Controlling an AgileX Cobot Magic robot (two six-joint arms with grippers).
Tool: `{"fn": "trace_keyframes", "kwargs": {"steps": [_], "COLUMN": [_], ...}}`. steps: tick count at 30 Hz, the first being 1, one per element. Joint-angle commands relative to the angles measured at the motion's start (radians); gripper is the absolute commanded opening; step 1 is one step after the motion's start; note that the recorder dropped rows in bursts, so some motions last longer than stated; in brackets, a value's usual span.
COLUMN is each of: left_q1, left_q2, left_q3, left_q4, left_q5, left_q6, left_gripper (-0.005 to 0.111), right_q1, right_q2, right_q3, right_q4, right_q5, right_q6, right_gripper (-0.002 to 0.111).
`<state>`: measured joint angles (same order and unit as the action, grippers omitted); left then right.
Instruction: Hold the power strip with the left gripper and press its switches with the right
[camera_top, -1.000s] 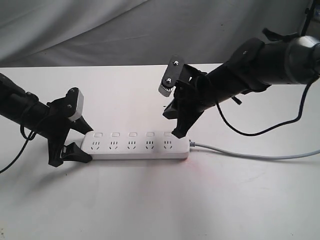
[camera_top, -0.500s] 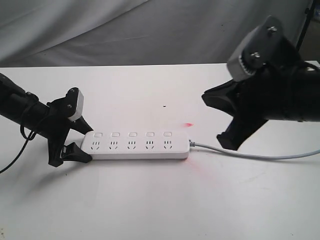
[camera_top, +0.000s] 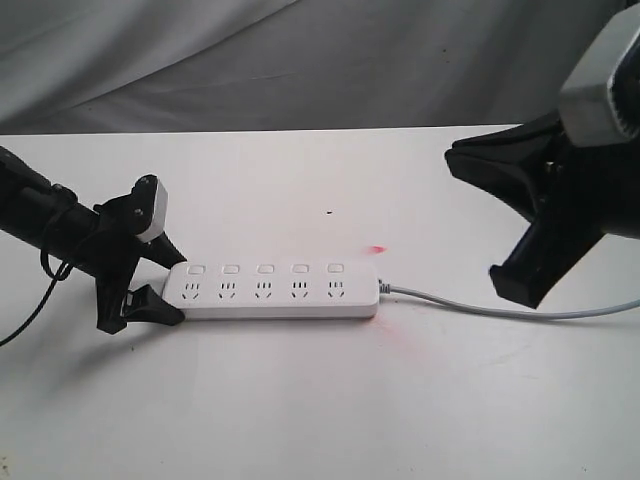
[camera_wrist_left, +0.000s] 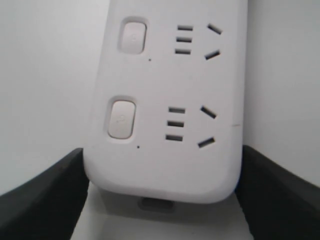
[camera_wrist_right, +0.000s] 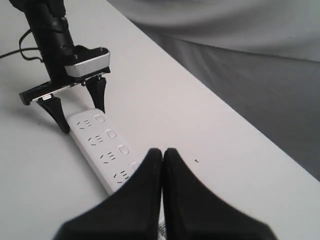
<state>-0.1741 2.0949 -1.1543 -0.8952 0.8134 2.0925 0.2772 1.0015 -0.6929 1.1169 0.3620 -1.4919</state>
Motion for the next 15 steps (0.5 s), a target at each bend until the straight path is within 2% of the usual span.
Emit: {"fn": "trace_keyframes", "kwargs": {"steps": [1,9,15], "left_q1": [-0.005,-0.005,-0.005], "left_q2": [0.0,0.0,0.0], "left_q3": [-0.005,-0.005,-0.005], "left_q4": [-0.007,-0.007,-0.007], "left_q5": [-0.005,-0.005,-0.005], "left_q6": [0.0,0.0,0.0], "left_gripper": [0.065,0.065,0.065], "right_q1": [0.002,-0.002,-0.066], "right_q2": [-0.102,-0.405,-0.635], "right_q3": [0.024,0.187,0.354], "right_q4": [0.0,0.0,0.0], "right_q5": [-0.012,-0.089,-0.183], "right_q6": [0.008,0.142,0.195], "right_gripper": [0.0,0.0,0.0]}}
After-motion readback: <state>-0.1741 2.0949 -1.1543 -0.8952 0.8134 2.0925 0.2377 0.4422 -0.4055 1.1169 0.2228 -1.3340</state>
